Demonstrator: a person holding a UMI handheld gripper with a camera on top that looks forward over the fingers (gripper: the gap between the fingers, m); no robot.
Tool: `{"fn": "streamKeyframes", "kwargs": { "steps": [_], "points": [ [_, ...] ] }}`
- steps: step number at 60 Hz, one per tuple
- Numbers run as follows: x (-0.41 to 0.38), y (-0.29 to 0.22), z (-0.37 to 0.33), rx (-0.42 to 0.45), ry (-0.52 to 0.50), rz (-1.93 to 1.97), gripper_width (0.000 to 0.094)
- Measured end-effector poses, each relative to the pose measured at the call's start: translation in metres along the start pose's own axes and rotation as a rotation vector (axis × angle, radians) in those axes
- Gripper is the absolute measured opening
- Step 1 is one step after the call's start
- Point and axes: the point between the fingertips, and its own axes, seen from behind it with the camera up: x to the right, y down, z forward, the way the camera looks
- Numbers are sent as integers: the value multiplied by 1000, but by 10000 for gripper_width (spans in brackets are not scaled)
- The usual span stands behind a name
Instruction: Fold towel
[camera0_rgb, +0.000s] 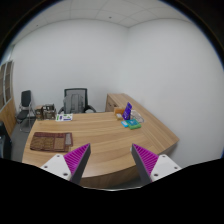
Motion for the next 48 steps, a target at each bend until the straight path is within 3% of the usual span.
{"fn": "streamKeyframes", "kwargs": {
  "steps": [7,25,35,48],
  "points": [
    [-9,16,4,-28,6,13,860],
    [-104,116,19,-191,-16,-21,855],
    [-223,182,21,-288,-107,-39,854],
    [-429,201,47,-251,-279,-81,860]
  ]
}}
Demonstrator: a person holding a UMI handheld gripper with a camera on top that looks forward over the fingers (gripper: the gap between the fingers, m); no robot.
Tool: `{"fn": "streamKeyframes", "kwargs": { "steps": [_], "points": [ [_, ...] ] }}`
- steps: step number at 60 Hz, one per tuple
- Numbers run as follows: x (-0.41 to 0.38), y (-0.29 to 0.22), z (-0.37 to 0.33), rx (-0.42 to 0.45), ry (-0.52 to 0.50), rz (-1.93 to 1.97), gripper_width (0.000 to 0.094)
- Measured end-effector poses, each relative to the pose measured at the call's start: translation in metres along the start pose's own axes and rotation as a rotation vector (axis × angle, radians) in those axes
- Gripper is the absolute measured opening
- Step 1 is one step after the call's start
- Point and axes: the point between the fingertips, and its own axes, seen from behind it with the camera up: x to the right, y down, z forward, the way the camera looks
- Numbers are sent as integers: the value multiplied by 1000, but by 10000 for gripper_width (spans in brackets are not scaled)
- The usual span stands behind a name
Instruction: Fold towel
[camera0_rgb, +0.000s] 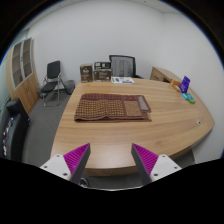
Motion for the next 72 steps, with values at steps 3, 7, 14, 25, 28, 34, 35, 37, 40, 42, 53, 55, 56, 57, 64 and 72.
{"fn": "streamKeyframes", "kwargs": {
  "steps": [3,7,14,25,28,34,35,37,40,42,53,55,56,57,64,72],
  "points": [
    [-38,-9,21,12,-34,-8,858],
    [-81,-24,51,24,-77,-25,859],
    [-133,-55,101,53,-99,-77,862],
    [-166,-97,187,68,-72,-132,853],
    [-169,-105,209,67,-63,-130,832],
    [-177,-113,245,47,-72,-118,712],
    [-178,-112,250,41,-73,-117,686],
    [-178,-109,257,19,-69,-120,637],
    [-178,-116,261,29,-59,-131,565],
    [-175,-115,264,26,-40,-152,434],
    [-165,-122,271,30,0,-207,42],
    [-166,-122,268,24,-9,-211,39],
    [-167,-123,267,21,-16,-209,39],
    [-168,-125,266,21,-25,-206,37],
    [-188,-155,237,75,-118,-156,36],
    [-196,-221,182,170,-259,-1,35]
  ]
}}
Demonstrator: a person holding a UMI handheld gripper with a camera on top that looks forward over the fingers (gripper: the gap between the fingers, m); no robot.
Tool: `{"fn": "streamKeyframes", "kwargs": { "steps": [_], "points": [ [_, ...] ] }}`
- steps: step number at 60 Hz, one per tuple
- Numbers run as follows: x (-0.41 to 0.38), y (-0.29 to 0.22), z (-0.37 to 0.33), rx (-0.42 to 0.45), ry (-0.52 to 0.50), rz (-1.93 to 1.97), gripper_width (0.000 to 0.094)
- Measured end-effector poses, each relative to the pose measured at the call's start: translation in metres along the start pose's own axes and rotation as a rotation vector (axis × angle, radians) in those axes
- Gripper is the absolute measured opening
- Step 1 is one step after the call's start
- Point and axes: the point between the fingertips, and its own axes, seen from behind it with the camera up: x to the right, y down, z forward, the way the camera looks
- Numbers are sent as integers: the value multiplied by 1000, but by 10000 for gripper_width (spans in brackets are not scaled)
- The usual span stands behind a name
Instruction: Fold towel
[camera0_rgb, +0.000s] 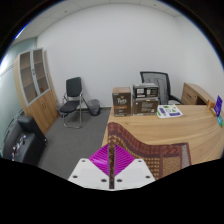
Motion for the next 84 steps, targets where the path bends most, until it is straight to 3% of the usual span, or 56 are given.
{"fn": "streamKeyframes", "kwargs": {
  "steps": [6,12,27,32,39,42,57,69,84],
  "points": [
    [31,-42,-27,80,3,65,35],
    [97,-41,-30,87,76,103,34],
    [236,56,-15,-85,212,212,57],
    [254,77,-13,-124,209,207,262],
    [265,88,-24,-163,189,158,755],
    [262,87,-32,-176,172,141,843],
    [240,63,-93,-141,152,-5,859],
    [202,41,-168,-50,163,-62,862],
    [155,50,-274,14,204,-77,861]
  ]
}}
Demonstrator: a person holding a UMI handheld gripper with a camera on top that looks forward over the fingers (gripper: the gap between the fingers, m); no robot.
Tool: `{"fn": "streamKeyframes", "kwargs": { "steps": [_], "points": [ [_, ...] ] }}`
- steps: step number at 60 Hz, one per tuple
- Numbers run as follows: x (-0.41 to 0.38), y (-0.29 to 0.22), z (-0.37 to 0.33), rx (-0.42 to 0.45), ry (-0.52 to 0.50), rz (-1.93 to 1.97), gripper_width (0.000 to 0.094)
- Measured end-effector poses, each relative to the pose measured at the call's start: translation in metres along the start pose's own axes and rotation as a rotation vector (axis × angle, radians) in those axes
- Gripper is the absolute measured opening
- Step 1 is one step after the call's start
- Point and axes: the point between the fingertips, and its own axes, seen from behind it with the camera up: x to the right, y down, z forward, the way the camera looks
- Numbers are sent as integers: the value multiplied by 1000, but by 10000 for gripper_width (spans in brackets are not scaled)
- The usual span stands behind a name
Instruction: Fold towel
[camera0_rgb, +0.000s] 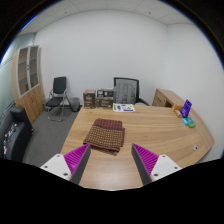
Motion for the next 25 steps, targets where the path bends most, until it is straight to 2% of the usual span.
{"fn": "streamKeyframes", "kwargs": {
  "steps": [11,25],
  "points": [
    [-11,13,-58,14,17,-9,856],
    [-17,21,-86,17,15,17,854]
  ]
}}
